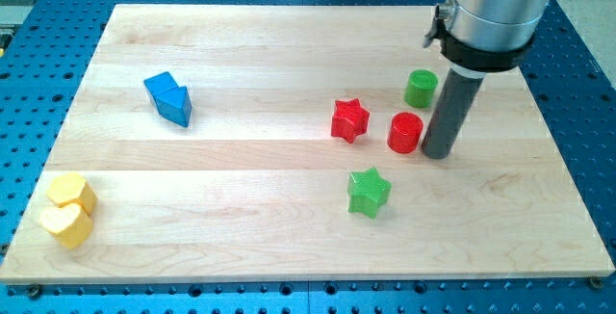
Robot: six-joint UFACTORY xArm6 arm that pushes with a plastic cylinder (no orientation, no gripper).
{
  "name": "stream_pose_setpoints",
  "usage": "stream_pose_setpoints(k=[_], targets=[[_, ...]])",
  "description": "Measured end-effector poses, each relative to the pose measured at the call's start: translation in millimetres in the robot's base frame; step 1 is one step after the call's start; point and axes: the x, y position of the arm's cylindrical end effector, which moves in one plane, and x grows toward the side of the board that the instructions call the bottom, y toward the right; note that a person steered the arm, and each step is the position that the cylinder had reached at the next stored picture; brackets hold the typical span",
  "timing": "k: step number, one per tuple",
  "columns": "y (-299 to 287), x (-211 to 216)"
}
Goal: Move the green circle into the green star
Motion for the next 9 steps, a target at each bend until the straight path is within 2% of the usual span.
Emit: stream_pose_setpoints(k=[2,3,4,5,6,7,8,9], targets=[[-83.1,-10.0],[-74.7,-8.9],[5.2,-9.0],[-7.5,-33.6],[-49.3,-38.3],[-73.0,-58.6],[-60.5,-121.1],[9.6,-138.8]])
